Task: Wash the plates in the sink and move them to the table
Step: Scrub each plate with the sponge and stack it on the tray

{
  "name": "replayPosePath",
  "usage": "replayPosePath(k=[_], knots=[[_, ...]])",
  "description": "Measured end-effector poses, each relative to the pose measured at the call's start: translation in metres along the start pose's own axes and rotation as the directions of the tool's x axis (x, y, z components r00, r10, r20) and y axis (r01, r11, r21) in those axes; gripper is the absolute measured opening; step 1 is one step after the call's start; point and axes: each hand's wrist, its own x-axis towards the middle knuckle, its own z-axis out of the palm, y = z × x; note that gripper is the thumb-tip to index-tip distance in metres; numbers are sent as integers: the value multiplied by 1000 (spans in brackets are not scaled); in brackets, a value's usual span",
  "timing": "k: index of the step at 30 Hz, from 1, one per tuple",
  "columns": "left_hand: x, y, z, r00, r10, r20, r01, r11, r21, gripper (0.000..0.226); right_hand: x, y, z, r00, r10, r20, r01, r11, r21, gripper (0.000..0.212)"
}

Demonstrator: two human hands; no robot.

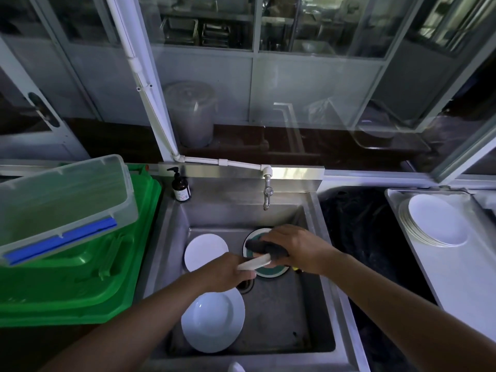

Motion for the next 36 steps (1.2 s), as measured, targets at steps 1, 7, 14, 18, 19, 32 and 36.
replayPosePath(k=[1, 7, 14, 18, 19, 32, 36], knots=[[0, 0, 3, 999, -34, -4, 34, 997, -71, 22, 0, 3, -7, 998, 64, -23, -63, 996, 61, 55], [-7, 0, 16, 988, -147, 46, 120, 548, -828, 57, -3, 0, -23, 829, 486, -276, -370, 847, 381, 55], [-9, 50, 21, 997, -60, 40, 47, 126, -991, 48, 19, -37, 40, 730, 589, -345, -429, 789, 440, 61], [-9, 61, 22, 995, -75, 59, 58, -15, -998, 70, 28, -40, 45, 772, 481, -415, -320, 859, 401, 49], [-8, 61, 21, 995, -83, 58, 52, -68, -996, 76, 29, -42, 48, 787, 411, -460, -255, 896, 365, 42], [-10, 28, -3, 997, -60, 52, 30, -320, -947, 65, -14, -47, 60, 879, -267, -395, 194, 957, -217, 41], [-13, 24, -4, 1000, -20, -11, -18, -392, -920, 71, -19, -25, 63, 853, -37, -521, 25, 999, -30, 39]])
